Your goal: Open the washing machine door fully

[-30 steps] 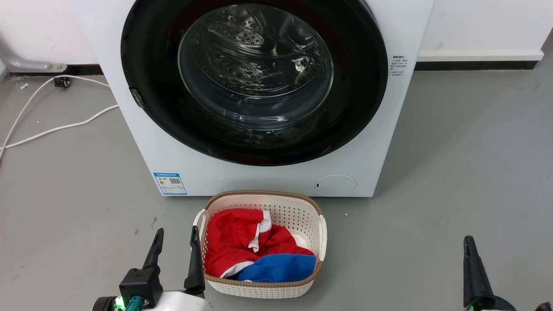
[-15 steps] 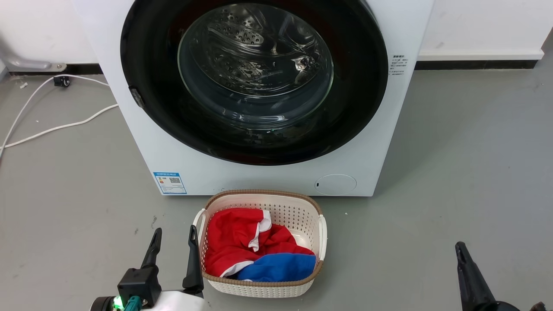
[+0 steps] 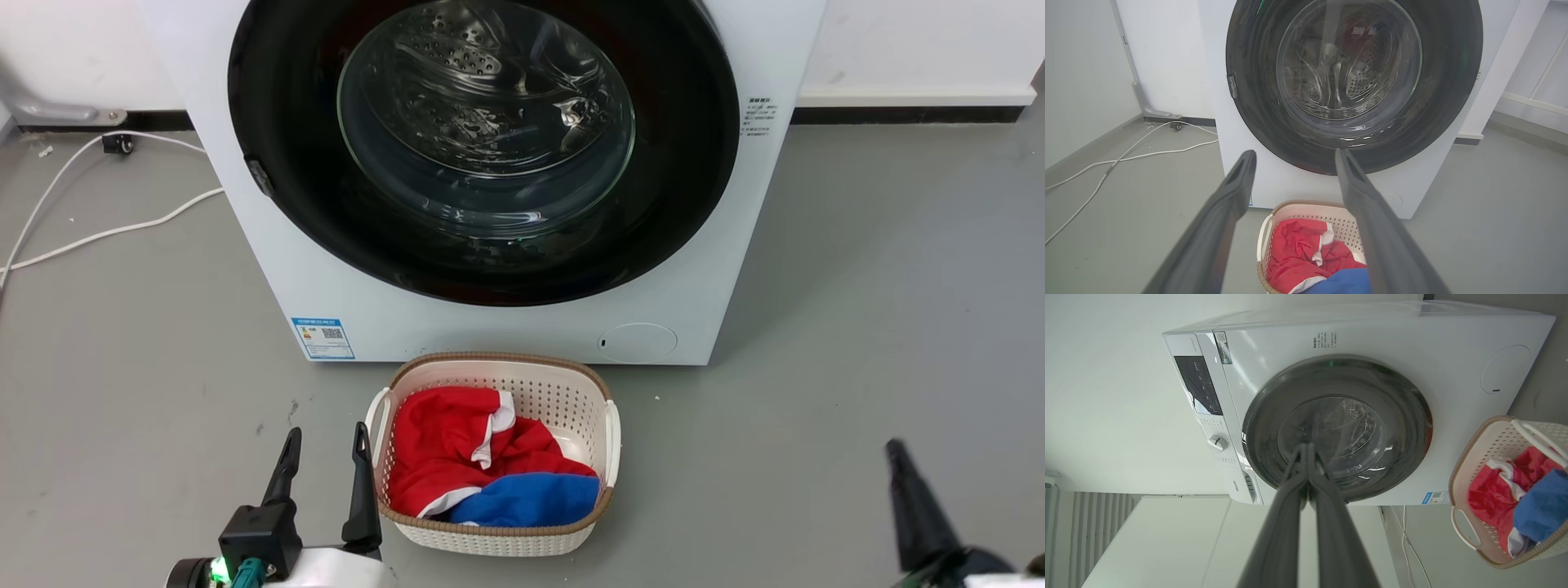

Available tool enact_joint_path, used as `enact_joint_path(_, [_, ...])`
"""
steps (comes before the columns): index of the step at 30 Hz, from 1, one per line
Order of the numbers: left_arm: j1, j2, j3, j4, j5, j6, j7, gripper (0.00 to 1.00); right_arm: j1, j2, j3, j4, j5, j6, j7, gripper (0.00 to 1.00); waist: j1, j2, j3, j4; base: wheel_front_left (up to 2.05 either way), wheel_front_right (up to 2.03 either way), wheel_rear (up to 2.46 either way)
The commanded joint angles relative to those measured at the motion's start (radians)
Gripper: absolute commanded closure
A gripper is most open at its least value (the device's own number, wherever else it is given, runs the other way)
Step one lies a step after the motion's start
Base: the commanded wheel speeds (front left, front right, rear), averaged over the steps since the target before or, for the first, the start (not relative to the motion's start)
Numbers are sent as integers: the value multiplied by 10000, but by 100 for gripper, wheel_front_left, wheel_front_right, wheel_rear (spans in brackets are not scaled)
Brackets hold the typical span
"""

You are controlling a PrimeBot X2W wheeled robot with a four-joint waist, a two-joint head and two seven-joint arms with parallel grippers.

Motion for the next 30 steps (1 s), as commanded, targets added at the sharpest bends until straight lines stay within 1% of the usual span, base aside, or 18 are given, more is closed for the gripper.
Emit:
enact_joint_path(1, [-92, 7, 0, -40, 87, 52, -28, 0, -257, -97, -184, 92, 50, 4, 91, 100, 0, 0, 44, 17, 0, 0, 0])
enact_joint_path(6, [-259, 7, -13, -108, 144, 11, -28, 0, -1342, -402, -1189, 561, 375, 4, 443, 100, 0, 0, 371, 135, 0, 0, 0])
enact_joint_path(8, [-380, 5, 0, -188, 229, 70, -28, 0, -1882, -600, -1582, 784, 499, 4, 655, 100, 0, 0, 570, 188, 0, 0, 0])
enact_joint_path(15, [-825, 7, 1, -472, 460, 163, -28, 0, -4044, -1445, -2388, 1609, 472, 4, 1372, 100, 0, 0, 1384, 320, 0, 0, 0])
enact_joint_path(22, [-1664, 4, -98, -953, 821, 92, -28, 0, -6726, -2659, -2492, 2783, 403, 4, 2266, 100, 0, 0, 2655, 577, 0, 0, 0])
enact_joint_path(23, [-1889, 5, -134, -1049, 866, 76, -28, 0, -7432, -2950, -2392, 3166, 375, 4, 2485, 100, 0, 0, 3002, 660, 0, 0, 0])
enact_joint_path(25, [-2092, 8, -162, -1130, 876, 42, -28, 0, -8143, -3277, -2255, 3566, 212, 4, 2597, 100, 0, 0, 3339, 726, 0, 0, 0])
enact_joint_path(30, [-2533, 5, -270, -1347, 905, 125, -28, 0, -9779, -3868, -1729, 4371, -107, 4, 2991, 100, 0, 0, 4140, 946, 0, 0, 0])
